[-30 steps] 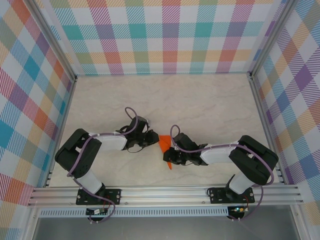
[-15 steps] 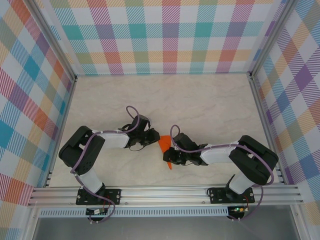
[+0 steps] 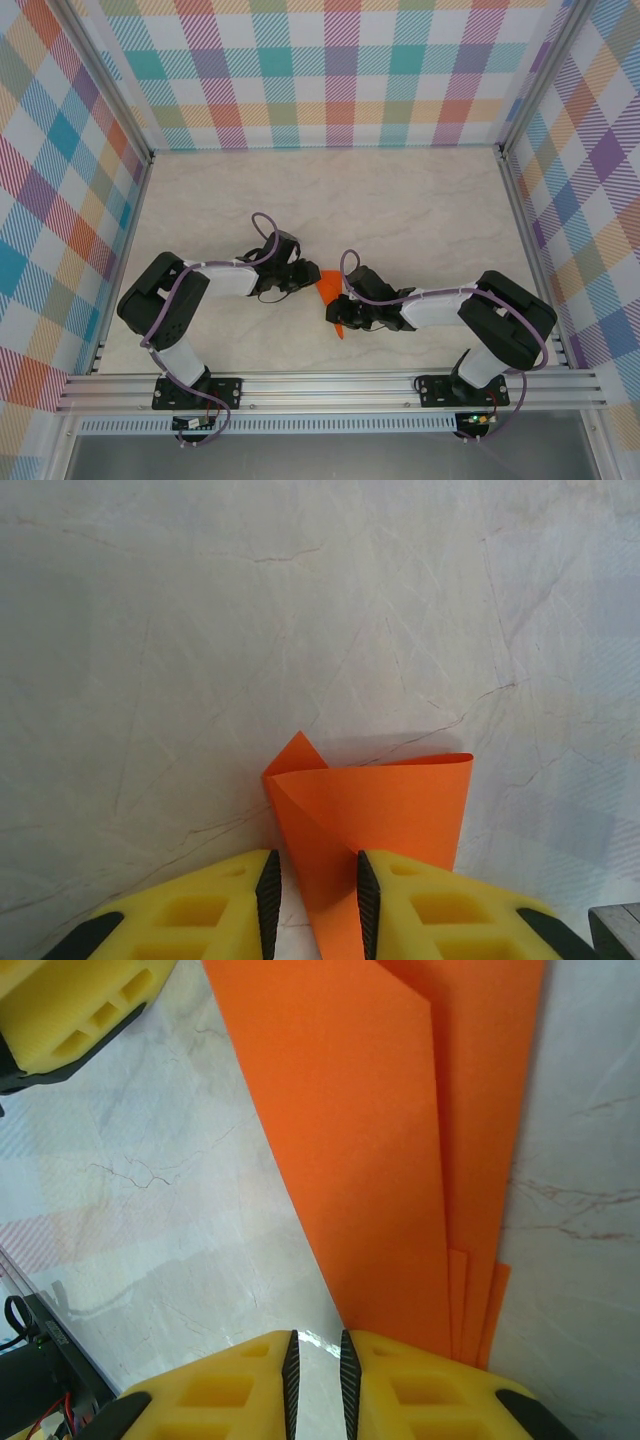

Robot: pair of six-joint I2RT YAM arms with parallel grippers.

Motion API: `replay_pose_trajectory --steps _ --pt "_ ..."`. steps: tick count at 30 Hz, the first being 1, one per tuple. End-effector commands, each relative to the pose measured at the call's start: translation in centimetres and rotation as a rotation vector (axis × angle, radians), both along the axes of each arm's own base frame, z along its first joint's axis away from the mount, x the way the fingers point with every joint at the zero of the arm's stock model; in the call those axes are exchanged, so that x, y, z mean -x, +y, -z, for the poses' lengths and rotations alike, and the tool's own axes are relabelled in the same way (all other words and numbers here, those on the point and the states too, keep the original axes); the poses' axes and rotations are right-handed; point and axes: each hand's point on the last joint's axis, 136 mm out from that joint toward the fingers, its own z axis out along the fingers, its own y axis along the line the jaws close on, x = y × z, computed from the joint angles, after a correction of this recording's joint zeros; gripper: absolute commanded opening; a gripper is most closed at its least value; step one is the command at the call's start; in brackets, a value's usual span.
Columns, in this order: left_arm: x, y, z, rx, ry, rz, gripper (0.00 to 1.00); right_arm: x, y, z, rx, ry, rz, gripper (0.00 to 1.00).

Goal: Fold a paper plane with a square sheet of paper (pick it up from the middle)

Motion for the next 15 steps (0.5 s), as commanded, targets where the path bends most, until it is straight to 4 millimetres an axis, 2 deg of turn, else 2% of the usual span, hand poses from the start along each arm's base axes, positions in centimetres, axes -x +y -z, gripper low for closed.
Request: replay_pose_trajectory --steps 1,7,15 --pt "-0.5 0.5 -1.1 0.003 -0.020 -0.023 0.31 3.3 -4.6 4.8 0.221 0.130 -0.004 0.22" --pt "-0.5 0.4 -1.3 0.018 -0.024 -0.035 0.34 3.3 -4.6 4.8 0.219 0.130 -0.004 0.22" --pt "-1.0 -0.6 -1.0 0.089 -0.022 -0.049 0.31 3.3 -4.7 4.7 0.220 0.129 0.000 0.23"
